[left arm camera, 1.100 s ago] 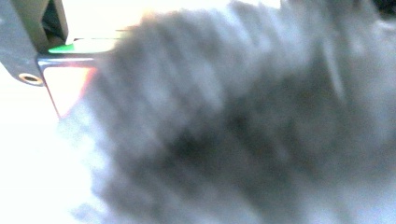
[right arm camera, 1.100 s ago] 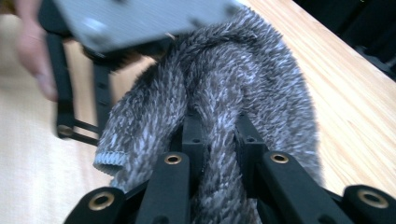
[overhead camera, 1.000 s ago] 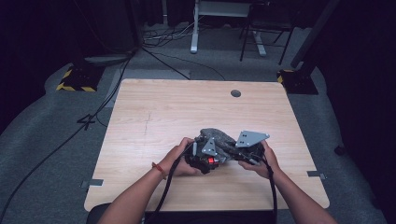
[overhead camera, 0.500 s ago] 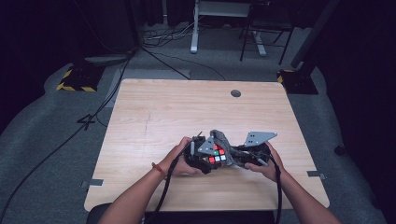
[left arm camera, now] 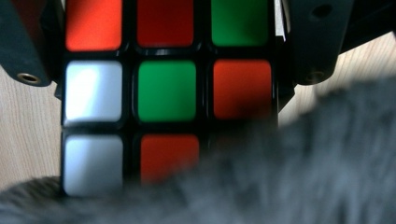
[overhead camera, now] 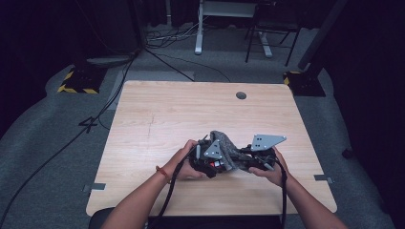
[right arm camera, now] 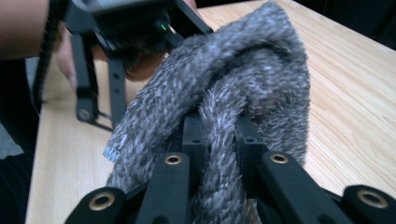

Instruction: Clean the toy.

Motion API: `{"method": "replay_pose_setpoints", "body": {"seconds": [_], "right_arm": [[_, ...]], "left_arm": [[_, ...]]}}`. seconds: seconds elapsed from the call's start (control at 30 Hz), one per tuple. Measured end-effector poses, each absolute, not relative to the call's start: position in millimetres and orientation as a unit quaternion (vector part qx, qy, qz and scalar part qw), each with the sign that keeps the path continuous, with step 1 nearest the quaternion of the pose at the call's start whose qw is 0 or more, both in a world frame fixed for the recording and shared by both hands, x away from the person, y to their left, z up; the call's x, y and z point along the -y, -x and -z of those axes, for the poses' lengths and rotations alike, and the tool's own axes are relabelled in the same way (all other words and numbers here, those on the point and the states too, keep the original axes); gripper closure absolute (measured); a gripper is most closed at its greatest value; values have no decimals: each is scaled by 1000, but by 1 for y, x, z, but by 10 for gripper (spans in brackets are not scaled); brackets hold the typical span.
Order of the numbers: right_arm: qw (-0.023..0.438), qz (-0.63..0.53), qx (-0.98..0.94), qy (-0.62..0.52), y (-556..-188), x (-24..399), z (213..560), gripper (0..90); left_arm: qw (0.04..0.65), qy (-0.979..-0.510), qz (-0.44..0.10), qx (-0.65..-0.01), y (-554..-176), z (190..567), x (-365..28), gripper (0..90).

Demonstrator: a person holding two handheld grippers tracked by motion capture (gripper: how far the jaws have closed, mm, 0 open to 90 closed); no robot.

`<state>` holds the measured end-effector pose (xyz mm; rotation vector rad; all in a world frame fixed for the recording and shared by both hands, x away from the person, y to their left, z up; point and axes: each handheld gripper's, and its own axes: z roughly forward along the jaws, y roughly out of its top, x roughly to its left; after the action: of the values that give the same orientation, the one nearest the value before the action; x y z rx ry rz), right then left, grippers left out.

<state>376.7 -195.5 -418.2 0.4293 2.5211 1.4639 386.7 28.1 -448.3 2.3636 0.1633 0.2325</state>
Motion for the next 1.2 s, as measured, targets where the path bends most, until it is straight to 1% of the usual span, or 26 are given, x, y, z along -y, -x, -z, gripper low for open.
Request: {"method": "replay_pose_setpoints", "body": {"seconds": [0.13, 0.37, 0.43, 0.57, 0.73, 0.77, 0.93, 1.1, 1.2], "right_arm": [[101, -493, -853, -137, -374, 189, 416, 789], [137, -472, -857, -155, -379, 194, 419, 788], [139, -465, -860, -159, -380, 195, 421, 788], [128, -450, -866, -177, -388, 203, 430, 788], [119, -439, -873, -175, -386, 205, 436, 788], [114, -445, -872, -168, -382, 205, 434, 788], [121, -455, -869, -149, -373, 202, 426, 788], [121, -486, -857, -122, -363, 194, 415, 787], [136, -483, -857, -116, -362, 188, 412, 787]], "left_arm": [[370, -922, -96, -65, -387, 449, -28, 334], [385, -916, -96, -66, -386, 445, -31, 337], [387, -914, -99, -67, -386, 443, -32, 337], [394, -911, -101, -72, -387, 440, -36, 337], [400, -907, -106, -76, -388, 436, -42, 337], [401, -906, -108, -78, -389, 436, -44, 337], [398, -907, -108, -81, -390, 437, -44, 337], [387, -913, -102, -74, -387, 442, -36, 337], [378, -918, -100, -66, -385, 447, -30, 337]]}}
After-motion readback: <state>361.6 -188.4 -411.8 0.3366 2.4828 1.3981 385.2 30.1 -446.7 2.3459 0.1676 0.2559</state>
